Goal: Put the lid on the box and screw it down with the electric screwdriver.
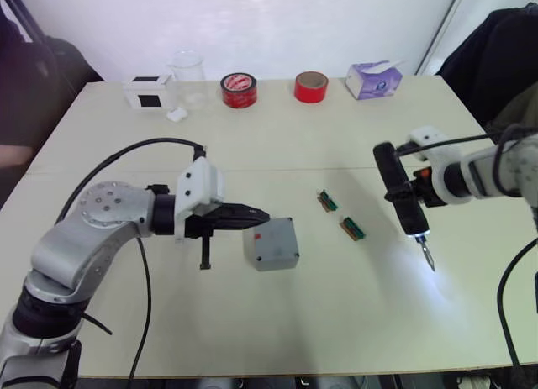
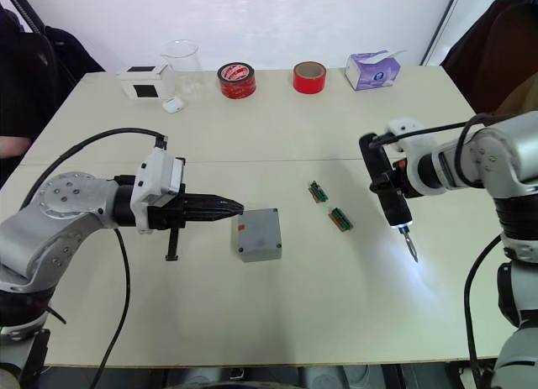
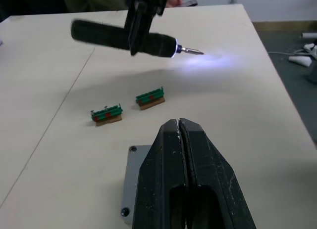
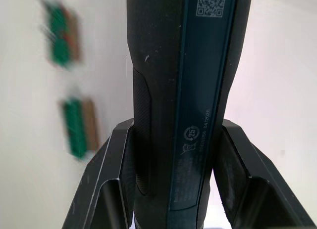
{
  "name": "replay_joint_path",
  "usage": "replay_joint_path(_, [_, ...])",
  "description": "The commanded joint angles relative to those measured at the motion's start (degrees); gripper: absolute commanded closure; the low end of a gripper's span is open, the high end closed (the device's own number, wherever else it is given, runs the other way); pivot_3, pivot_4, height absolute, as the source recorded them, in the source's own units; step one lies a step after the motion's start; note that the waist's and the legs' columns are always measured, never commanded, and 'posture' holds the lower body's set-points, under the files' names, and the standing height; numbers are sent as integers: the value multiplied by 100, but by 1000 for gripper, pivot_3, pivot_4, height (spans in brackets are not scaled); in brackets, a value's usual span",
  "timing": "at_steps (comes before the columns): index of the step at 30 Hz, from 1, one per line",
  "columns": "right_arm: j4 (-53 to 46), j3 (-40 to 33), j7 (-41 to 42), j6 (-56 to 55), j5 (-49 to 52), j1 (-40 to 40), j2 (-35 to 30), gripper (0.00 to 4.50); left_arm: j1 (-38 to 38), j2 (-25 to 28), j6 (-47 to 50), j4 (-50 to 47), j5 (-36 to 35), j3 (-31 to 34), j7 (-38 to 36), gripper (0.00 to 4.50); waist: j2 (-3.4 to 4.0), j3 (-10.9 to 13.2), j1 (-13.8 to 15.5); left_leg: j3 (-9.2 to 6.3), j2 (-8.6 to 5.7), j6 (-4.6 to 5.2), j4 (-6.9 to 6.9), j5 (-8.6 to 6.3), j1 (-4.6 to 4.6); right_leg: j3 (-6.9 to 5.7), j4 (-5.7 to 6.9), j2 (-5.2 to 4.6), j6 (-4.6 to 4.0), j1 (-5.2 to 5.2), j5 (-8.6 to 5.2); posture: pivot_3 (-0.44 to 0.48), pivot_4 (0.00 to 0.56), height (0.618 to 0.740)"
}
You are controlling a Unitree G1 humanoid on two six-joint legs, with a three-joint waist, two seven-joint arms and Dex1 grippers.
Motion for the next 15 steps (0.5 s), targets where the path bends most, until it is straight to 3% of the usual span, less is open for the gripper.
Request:
replay_joint_path(1, [492,219,213,-20,-489,-152,90,2847,132,107,45,-338,-214,242,135,4500,-2,2,-2,0,0,0,1,0,0,0,0,0,0,0,0,0,150,740])
replay_joint_path(8, [1258,592,496,-193,-1176,-261,479,2847,292,235,205,-602,-582,421,308,4500,-3,3,-8,0,3,-3,5,2,2,1,8,6,1,0,1,0,150,740])
replay_joint_path(10, [1393,603,602,-295,-1314,-285,559,1897,316,268,253,-659,-646,454,386,4500,-6,4,-5,0,3,-4,9,3,3,2,11,7,3,2,2,0,150,740])
replay_joint_path(14, [1565,609,966,-591,-1546,-559,517,684,483,434,317,-747,-704,566,493,4500,-6,5,-11,2,-5,5,14,12,6,7,17,2,16,5,9,0,150,740])
replay_joint_path(15, [1460,634,1114,-760,-1610,-641,438,212,539,494,325,-742,-717,608,501,4500,-5,6,-14,2,-10,7,14,14,8,8,21,-1,17,4,9,0,150,740])
